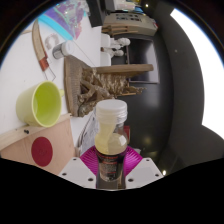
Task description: Pour water
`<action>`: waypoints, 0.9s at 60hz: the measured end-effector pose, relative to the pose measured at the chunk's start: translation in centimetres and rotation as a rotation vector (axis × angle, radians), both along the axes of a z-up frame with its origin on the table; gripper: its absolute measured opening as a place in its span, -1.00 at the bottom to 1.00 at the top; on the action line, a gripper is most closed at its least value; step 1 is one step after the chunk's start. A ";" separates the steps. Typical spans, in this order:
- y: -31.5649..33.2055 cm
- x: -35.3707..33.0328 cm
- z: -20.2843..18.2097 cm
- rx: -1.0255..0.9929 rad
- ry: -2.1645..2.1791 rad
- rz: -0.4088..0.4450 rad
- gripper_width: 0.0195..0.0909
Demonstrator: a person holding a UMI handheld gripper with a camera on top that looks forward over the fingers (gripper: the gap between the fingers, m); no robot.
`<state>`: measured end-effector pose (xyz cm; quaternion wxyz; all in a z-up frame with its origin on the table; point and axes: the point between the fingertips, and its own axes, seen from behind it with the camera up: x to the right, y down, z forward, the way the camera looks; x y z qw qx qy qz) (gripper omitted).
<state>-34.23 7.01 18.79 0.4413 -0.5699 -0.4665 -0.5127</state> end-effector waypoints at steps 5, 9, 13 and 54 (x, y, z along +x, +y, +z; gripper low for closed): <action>-0.8 1.2 -0.2 -0.049 0.334 -0.076 -0.76; -1.5 0.8 -0.9 -0.114 0.625 -0.090 -0.76; -1.9 0.5 -2.0 -0.170 0.860 -0.116 -0.76; -2.3 -1.4 -12.8 -0.341 1.496 -0.045 -0.59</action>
